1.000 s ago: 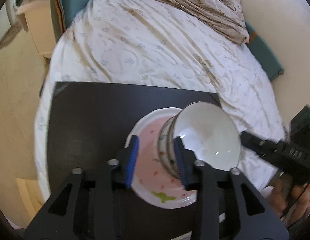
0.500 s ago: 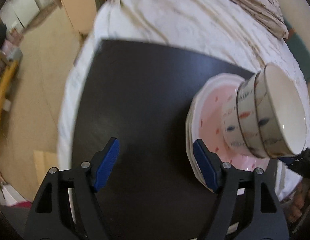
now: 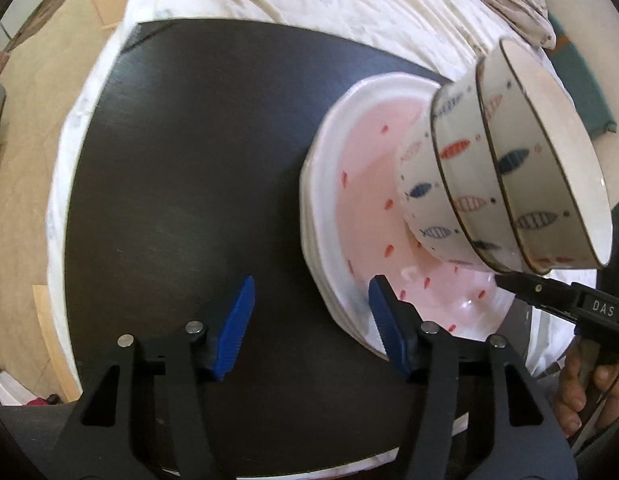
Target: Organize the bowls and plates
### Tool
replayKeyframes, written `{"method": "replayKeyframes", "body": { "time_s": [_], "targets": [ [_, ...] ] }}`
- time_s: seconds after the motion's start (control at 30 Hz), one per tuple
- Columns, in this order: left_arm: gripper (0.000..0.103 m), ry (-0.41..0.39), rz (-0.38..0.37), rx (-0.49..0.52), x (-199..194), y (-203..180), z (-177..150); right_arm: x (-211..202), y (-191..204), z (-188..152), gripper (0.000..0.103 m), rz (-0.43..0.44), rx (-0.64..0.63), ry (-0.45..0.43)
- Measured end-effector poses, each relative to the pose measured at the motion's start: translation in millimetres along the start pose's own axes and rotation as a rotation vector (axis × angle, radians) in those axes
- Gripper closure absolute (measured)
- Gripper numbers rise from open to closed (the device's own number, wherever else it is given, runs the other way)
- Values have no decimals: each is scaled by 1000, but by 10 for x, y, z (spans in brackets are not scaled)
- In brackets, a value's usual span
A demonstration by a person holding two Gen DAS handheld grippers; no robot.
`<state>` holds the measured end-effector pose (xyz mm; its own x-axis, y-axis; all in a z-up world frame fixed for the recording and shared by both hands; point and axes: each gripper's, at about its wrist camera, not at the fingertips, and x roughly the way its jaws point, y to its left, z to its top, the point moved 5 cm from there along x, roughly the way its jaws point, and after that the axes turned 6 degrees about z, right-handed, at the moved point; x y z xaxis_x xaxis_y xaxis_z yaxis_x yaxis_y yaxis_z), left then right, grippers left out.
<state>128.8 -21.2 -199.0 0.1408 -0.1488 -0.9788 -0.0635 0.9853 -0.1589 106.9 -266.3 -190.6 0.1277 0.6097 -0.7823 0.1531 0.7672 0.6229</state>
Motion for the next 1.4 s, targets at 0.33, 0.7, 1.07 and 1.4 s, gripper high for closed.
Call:
{"method": "replayKeyframes", "body": {
  "time_s": [0.33,0.7,1.07,1.4],
  "targets": [
    [65,76,-68,5,176,-198,41,267,130,-33,60,-9,-43,76],
    [68,76,-67,-44,154,-48,215,329,143,183,59,-25,-55,41],
    [68,23,-36,-55,77,0,323,513,283,533,59,32,-59,-17],
    [67,-59,46,6,-189,67,113,411,237,439,58,24,-56,-65]
  ]
}}
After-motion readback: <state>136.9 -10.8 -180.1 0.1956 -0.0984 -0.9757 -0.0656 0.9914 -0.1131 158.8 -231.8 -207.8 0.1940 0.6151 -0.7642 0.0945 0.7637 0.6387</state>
